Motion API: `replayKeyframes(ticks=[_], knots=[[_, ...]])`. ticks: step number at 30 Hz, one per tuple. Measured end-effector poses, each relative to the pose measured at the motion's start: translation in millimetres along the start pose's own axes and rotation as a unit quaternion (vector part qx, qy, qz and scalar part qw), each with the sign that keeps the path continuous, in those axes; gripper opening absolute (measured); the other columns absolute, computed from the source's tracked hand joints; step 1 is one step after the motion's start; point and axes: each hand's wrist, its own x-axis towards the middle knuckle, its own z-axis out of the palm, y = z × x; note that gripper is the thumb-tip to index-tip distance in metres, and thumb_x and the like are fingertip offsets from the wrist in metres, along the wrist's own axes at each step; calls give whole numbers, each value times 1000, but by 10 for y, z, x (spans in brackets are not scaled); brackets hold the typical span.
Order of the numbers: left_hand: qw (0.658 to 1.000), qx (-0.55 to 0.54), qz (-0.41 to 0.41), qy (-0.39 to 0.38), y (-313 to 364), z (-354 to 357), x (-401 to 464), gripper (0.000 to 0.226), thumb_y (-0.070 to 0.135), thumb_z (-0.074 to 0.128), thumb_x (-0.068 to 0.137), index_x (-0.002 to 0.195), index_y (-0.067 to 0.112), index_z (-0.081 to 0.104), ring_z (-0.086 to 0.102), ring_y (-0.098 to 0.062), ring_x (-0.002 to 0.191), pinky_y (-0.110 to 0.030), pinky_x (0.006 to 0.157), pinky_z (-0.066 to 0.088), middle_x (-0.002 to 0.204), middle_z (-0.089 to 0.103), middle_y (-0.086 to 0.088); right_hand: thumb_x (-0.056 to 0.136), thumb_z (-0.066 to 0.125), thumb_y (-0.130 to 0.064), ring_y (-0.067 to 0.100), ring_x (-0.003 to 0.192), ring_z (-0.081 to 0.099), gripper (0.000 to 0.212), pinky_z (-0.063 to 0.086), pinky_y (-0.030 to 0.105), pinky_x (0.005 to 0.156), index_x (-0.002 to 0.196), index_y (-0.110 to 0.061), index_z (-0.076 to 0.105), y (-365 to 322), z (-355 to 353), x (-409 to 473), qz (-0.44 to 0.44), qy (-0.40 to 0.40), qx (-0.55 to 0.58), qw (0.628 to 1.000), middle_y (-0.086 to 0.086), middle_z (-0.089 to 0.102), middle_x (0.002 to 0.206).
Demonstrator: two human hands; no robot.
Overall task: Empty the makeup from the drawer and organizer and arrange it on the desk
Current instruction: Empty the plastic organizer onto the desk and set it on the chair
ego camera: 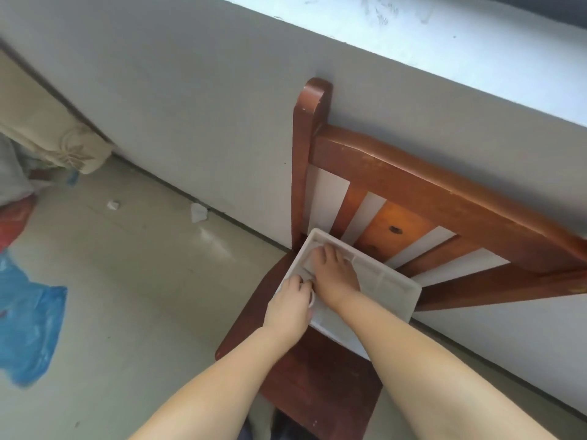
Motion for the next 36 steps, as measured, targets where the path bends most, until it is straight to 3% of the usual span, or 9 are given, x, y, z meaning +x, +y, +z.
replayKeyframes(ticks=[8, 14, 18, 25, 31, 36], knots=[[999, 16, 3, 31, -150, -97, -197, 44, 19, 52, 90, 132, 11, 42, 38, -23, 118, -33, 81, 44, 128, 39, -6, 96, 42, -13, 31, 135, 24, 46, 38, 40, 101, 139, -10, 25, -82, -25, -48, 36, -5, 27, 999, 14, 22, 148], [997, 15, -50, 59, -359, -315, -544, 40, 16, 49, 90, 130, 12, 43, 39, -21, 118, -30, 82, 43, 126, 40, -5, 94, 39, -6, 29, 128, 31, 44, 41, 37, 97, 137, -6, 29, -178, -224, -379, 19, 38, -4, 999, 14, 33, 138], [993, -4, -78, 92, -558, -524, -955, 47, 21, 52, 91, 135, 12, 40, 37, -21, 121, -31, 85, 43, 129, 38, -4, 93, 46, -7, 28, 125, 34, 41, 43, 32, 84, 132, -6, 36, -510, -402, -639, -71, 83, -41, 993, 13, 37, 137], [959, -45, -213, 181, -1260, -638, -2419, 43, 20, 51, 90, 132, 12, 43, 38, -19, 120, -31, 79, 44, 128, 38, -2, 94, 44, -15, 29, 127, 32, 45, 38, 32, 99, 137, -5, 34, -1804, -228, -1274, -263, 99, -114, 953, 10, 34, 140], [899, -78, -359, 238, -1912, -150, -4413, 40, 19, 50, 90, 129, 14, 45, 39, -19, 119, -31, 80, 43, 126, 39, -2, 92, 44, -6, 27, 132, 27, 49, 42, 31, 94, 138, -8, 30, -3294, 531, -2302, -421, 58, -158, 891, 6, 30, 143], [821, -116, -494, 263, -2135, 505, -6196, 42, 19, 51, 88, 130, 14, 46, 36, -20, 124, -31, 84, 43, 129, 40, -2, 93, 39, -14, 31, 129, 31, 38, 38, 32, 98, 131, -11, 37, -4371, 1350, -3454, -568, 18, -203, 798, 8, 31, 135]])
